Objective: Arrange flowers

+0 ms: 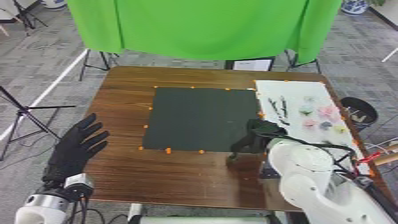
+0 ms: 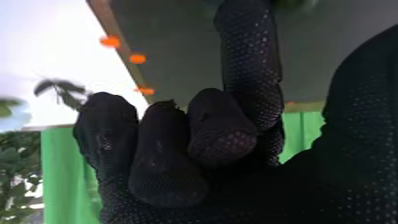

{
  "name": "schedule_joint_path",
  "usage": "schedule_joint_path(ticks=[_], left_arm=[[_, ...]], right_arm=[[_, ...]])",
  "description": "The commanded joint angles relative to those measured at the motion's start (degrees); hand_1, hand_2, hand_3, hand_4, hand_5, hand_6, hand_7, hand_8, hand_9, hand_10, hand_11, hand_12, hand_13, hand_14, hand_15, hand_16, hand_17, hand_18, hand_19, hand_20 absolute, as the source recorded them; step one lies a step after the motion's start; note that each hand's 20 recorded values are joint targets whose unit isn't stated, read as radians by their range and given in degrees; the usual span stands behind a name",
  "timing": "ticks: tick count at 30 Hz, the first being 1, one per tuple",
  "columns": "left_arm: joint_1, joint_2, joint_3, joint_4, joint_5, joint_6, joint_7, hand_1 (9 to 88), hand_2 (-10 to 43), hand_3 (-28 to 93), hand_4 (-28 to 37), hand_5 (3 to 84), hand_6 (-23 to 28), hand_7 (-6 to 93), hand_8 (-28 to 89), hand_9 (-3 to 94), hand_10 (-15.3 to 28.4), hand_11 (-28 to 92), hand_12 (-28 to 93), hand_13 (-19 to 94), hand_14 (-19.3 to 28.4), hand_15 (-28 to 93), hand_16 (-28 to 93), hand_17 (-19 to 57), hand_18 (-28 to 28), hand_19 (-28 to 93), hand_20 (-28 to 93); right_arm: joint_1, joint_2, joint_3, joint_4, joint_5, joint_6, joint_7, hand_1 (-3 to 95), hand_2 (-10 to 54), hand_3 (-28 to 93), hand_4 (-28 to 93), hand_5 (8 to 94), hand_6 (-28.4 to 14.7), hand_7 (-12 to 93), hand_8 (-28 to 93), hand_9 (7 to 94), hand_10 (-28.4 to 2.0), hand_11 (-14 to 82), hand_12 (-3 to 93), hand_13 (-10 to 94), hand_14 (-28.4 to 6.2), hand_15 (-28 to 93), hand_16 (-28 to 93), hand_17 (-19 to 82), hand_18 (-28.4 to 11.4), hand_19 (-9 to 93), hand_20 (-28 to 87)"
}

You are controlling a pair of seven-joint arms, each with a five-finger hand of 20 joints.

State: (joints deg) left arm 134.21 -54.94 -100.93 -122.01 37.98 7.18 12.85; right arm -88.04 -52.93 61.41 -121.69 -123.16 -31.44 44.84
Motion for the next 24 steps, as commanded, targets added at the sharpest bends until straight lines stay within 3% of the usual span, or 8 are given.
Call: schedule_joint_path(ticks=[1,13,18,24], left_arm=[[0.23,0.38,0.09,0.33,0.28,-0.65,-0.87,25.3,-6.0,69,-28.2,26.4,3.2,21.8,-11,22.9,11.6,22,18,19,16.2,32,0,-9.0,22.8,41,8],[-0.14,0.72,0.25,0.4,0.41,-0.81,-1.23,25.4,-5.7,69,-28.0,26.3,3.2,21.1,-11,22.9,11.6,20,18,19,16.1,31,0,-9.1,22.7,40,9],[-0.52,0.69,0.58,0.62,0.41,-0.97,-1.56,25.4,-5.7,69,-28.0,26.3,3.2,21.0,-11,22.9,11.6,20,18,19,16.0,31,1,-9.1,22.7,40,9],[-0.6,0.55,0.87,0.67,0.36,-1.06,-1.75,25.4,-5.8,69,-27.9,26.3,3.2,20.8,-11,22.9,11.6,20,19,19,16.0,30,1,-9.1,22.7,40,9]], right_arm=[[0.01,-1.5,-2.02,0.15,0.63,-2.83,0.61,11.3,-4.9,59,-28,93.1,1.6,34,-6,92.3,-9.8,60.7,47.9,85,-11.0,83,39,55,-24.4,93,74],[1.86,-3.74,-6.81,3.94,-2.78,-3.76,1.41,9.1,-4.9,61,-28,92.9,1.1,33,-5,92.4,-9.5,59.8,47.7,85,-10.5,83,40,55,-24.4,93,73],[2.75,-4.97,-9.8,5.31,-5.22,-5.02,1.88,14.2,-7.5,68,-28,93.2,1.5,33,-5,93.4,-9.0,59.4,46.8,86,-9.9,83,39,56,-24.1,93,73],[1.95,-6.0,-11.32,7.08,-8.18,-4.86,0.67,27.1,-9.5,79,-28,91.4,2.5,31,-6,93.0,-8.0,59.2,47.8,86,-8.8,82,40,56,-23.4,93,73]])
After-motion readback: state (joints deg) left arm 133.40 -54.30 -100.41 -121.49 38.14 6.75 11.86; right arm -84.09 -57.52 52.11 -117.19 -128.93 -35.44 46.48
